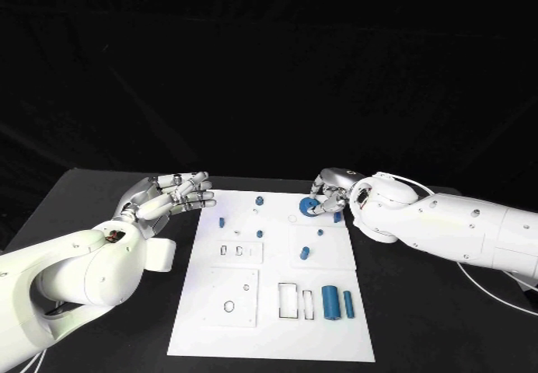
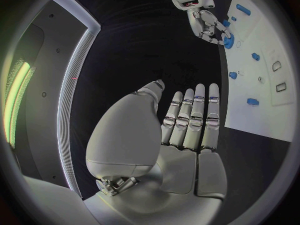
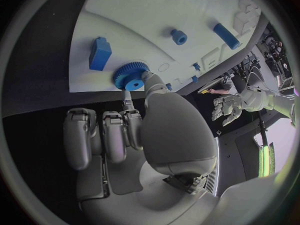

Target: Assemble the parts on the task board

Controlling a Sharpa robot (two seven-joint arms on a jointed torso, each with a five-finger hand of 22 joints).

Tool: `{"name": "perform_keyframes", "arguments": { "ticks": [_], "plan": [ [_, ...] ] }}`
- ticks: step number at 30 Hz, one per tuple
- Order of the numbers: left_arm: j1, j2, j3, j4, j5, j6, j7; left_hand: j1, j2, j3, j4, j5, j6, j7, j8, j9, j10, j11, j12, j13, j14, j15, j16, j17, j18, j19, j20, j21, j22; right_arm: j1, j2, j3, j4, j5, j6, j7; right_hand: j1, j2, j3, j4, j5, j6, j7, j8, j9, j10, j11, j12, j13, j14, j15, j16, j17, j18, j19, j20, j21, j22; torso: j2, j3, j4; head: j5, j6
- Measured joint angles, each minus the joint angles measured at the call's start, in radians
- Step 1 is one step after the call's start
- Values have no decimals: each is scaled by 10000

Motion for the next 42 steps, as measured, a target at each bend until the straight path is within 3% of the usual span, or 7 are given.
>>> {"name": "perform_keyframes", "arguments": {
  "ticks": [3, 6, 18, 23, 28, 35, 42],
  "plan": [
    [0, 0, 0, -2, 0, 6, -9, 0, 0, 0, 0, 0, 0, 0, 0, 0, 0, 0, 0, 0, 0, 0, 0, 0, -1, 0, 0, 0, 0, -18, -7, 0, 57, -121, -53, 0, 50, -28, 24, -24, -1, 155, -49, 113, 56, -12, -82, 80, 0, 0, 0, 8, 7, 1, 2, -2, 32, 0, 0, -3, 0, -3, 6],
    [0, 0, -2, -4, 0, 10, -14, 19, 19, 15, -15, 0, 0, 0, 0, 0, 0, 0, 0, 0, 0, 0, 0, 0, -1, 0, 0, 0, 0, -46, -17, -6, 165, -269, -145, 0, 78, 1, 67, -67, -6, 247, -140, 193, 122, 23, -117, 142, -1, -9, -10, 38, 7, -151, 36, -36, 87, -1, -3, -5, 1, -10, 14],
    [0, 1, -2, -19, 0, 24, -26, 52, 52, 29, -28, 0, 0, 0, 0, 0, 0, 0, -45, 0, 0, 0, 0, 0, -1, 0, 0, 41, 11, -132, -97, -44, 774, -1020, -766, 2, 246, 37, 343, -31, -99, 318, -105, 310, 136, 7, -277, 230, -1, 0, -149, 77, 5, -151, 66, -142, 203, -2, -10, -12, 12, 4, 69],
    [0, -4, -2, -30, 0, 26, -31, 52, 52, 29, -28, 0, 0, 0, 0, 0, 0, 0, -45, 0, 0, 0, 0, 0, -1, 0, 0, 41, 11, -59, -121, -34, 1211, -1229, -1025, -7, 312, -30, 434, 24, 118, 318, -106, 299, 136, 7, -277, 230, -1, -1, -149, 77, 4, -150, 35, -182, 248, -3, -13, -12, 10, 72, 112],
    [0, -18, -1, -41, 0, 28, -34, 52, 52, 29, -28, 0, 0, 0, 0, 0, 0, 0, -45, 0, 0, 0, 0, 0, 0, 0, 0, 40, 10, 89, 247, -21, 1461, -1441, -1174, -18, 324, -43, 481, 19, 173, 317, -106, 260, 136, 7, -277, 230, -2, -1, -149, 77, 4, -150, 35, -182, 248, -3, -13, -12, -7, 145, 154],
    [0, -17, -2, -44, 0, 31, -42, 91, 91, 56, -55, 0, 0, 0, 0, 0, 0, 0, -45, 0, 0, 0, 0, 4, 0, 0, 0, 40, 10, 161, 1083, -19, 1281, -1794, -1272, -54, 323, -43, 553, 33, 174, 316, -107, 220, 136, 7, -277, 230, 1, -1, -148, 76, 3, -150, 35, -181, 283, -4, -13, -16, 13, 136, 198],
    [0, -7, -2, -46, 0, 34, -52, 91, 91, 56, -55, 0, 0, 0, 0, 0, 0, 0, -45, 0, 0, 0, 0, 7, -1, 0, 0, 40, 9, 167, 1833, -50, 626, -2005, -1274, -100, 323, -44, 608, 61, 172, 315, -108, 178, 136, 7, -276, 230, 7, -1, -148, 76, 2, -149, 35, -181, 281, -5, -5, -18, 16, 179, 226]
  ]
}}
